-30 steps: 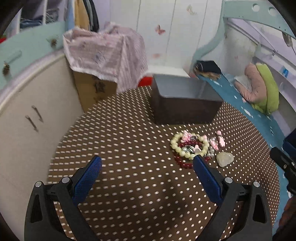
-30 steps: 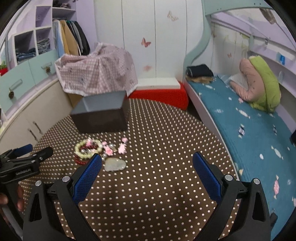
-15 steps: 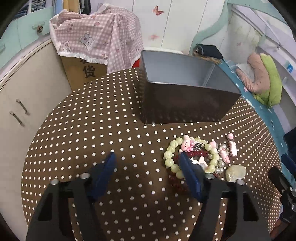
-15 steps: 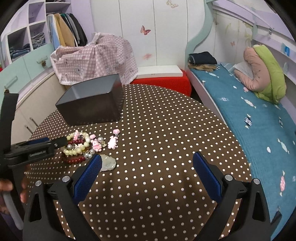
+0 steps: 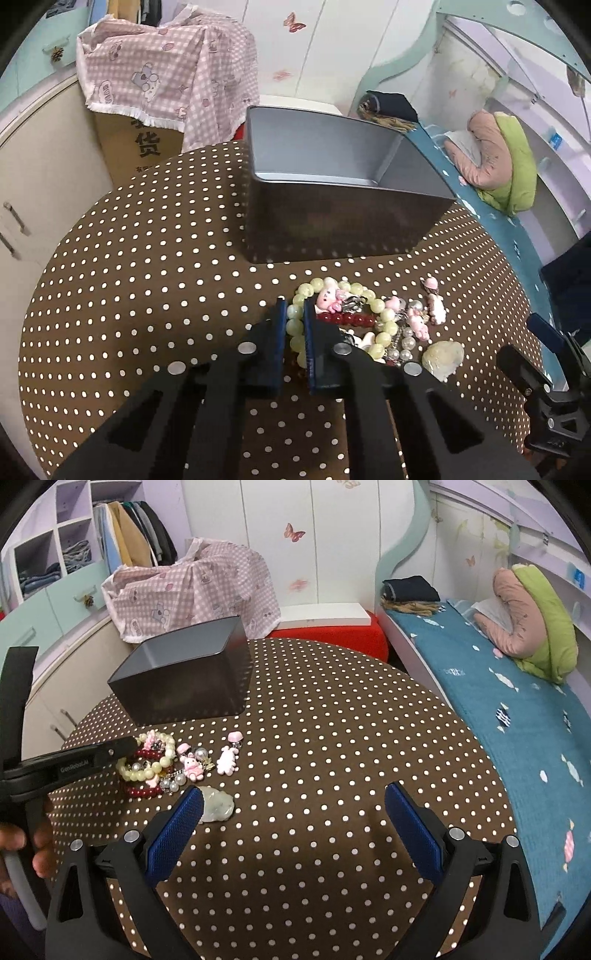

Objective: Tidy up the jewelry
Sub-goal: 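Grasp the green bead bracelet with the left tool while the right tool grasps the jade pendant, then carry the bracelet and jade pendant into the grey metal box and release both, then withdraw both tools from the box back toward the jewelry pile, then grasp the pink bunny charm with the right tool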

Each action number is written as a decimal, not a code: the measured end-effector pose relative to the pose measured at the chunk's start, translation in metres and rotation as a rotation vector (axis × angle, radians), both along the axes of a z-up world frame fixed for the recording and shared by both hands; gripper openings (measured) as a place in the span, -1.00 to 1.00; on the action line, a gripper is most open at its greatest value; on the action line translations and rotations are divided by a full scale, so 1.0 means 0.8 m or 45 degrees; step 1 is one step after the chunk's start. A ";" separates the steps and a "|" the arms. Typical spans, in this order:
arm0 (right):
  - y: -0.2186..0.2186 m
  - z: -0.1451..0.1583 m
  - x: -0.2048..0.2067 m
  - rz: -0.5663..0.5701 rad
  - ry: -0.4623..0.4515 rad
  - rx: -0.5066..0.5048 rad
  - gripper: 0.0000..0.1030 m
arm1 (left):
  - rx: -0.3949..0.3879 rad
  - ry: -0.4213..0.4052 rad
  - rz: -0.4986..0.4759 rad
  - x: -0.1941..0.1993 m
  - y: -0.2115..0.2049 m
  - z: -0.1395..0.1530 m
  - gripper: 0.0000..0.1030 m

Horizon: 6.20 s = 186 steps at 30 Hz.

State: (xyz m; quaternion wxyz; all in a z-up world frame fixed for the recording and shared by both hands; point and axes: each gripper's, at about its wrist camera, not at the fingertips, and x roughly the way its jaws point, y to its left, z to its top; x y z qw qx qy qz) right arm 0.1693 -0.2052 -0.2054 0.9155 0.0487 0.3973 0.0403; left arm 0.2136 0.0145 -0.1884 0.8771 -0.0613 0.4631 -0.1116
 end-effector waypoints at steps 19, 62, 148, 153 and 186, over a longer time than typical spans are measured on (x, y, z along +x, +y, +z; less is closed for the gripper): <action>0.035 -0.006 -0.010 0.093 0.048 -0.027 0.85 | -0.271 -0.244 -0.070 -0.086 0.039 0.102 -0.85; 0.084 0.103 0.096 0.267 -0.101 0.048 -0.16 | -0.325 -0.369 -0.180 0.000 0.037 0.192 -0.85; 0.004 0.013 0.020 0.145 -0.009 0.077 0.24 | 0.107 -0.186 0.050 -0.033 -0.006 0.037 0.29; 0.004 -0.001 0.031 0.154 0.020 0.086 0.24 | 0.144 -0.162 0.004 -0.022 -0.026 0.020 0.16; 0.056 -0.032 0.073 0.224 0.106 -0.063 0.00 | -0.097 -0.261 0.032 -0.031 0.045 0.073 -0.89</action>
